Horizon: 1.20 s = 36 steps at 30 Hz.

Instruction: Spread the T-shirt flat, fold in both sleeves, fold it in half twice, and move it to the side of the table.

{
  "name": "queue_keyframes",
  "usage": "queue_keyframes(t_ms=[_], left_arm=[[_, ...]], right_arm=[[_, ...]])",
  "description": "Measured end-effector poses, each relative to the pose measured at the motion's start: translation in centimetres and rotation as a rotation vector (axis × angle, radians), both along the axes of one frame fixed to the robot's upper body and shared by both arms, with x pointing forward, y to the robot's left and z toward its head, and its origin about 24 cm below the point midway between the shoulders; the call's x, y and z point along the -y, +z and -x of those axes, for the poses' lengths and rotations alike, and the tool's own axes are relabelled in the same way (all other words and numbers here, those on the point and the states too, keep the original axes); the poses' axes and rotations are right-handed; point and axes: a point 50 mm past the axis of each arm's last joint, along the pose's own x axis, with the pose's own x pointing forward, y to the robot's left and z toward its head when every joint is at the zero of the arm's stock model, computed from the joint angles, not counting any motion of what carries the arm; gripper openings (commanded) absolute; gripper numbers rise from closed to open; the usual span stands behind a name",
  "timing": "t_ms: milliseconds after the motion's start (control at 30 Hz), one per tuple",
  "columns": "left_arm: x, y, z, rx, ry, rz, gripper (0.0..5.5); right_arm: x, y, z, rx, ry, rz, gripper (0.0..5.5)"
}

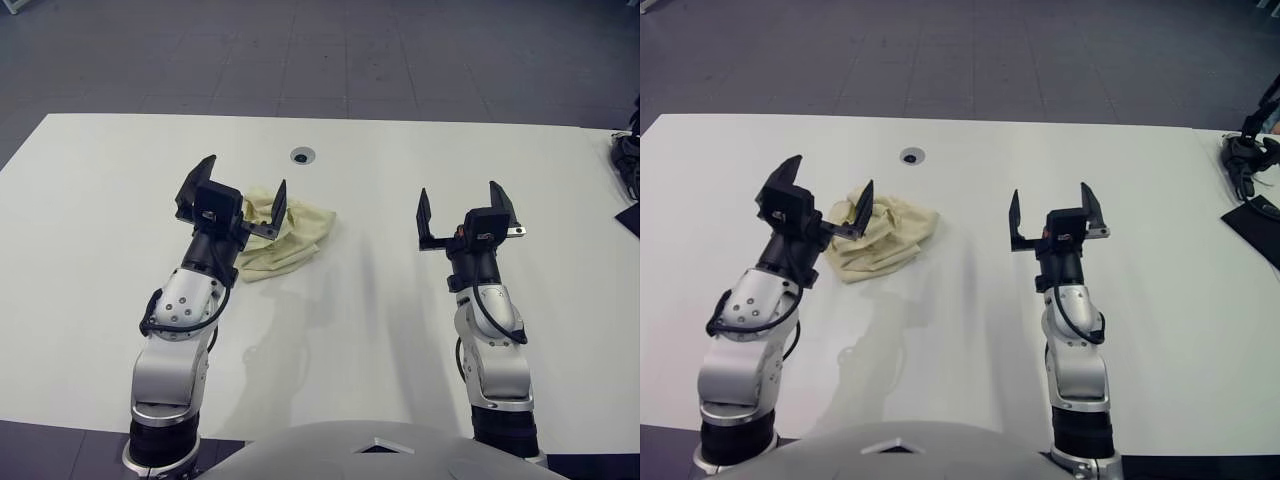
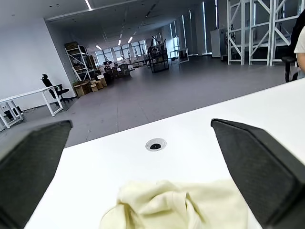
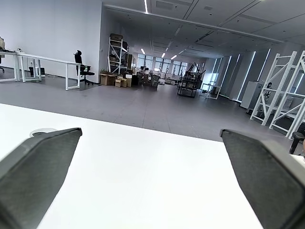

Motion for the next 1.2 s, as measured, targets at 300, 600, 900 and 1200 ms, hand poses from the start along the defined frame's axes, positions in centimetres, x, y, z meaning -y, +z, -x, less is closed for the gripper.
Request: queue_keyframes(t_ms=[300,600,900,1200], left_arm=[[-0.4,0.0,-0.2,-0.016,0.044,0.149,5.40],[0.8,0.1,-0.7,-0.004,0.054,0.173,5.40],[0.6,0.2,-1.0,0.000,0.067,0.178,5.40],[1.2,0.1,-1.0,-0.005,0.041,0.163,5.40]], right_arm=[[0.1,-0.4,0.3,-0.015,-0.019,-0.005,5.39],[-0.2,-0.2,0.3,0.005,-0.007,-0.024,5.39],[-0.3,-0.2,0.3,0.011,-0.004,-0.018,5.39],[-0.3,-0.2,0.4,0.010,0.003,-0.014,5.39]])
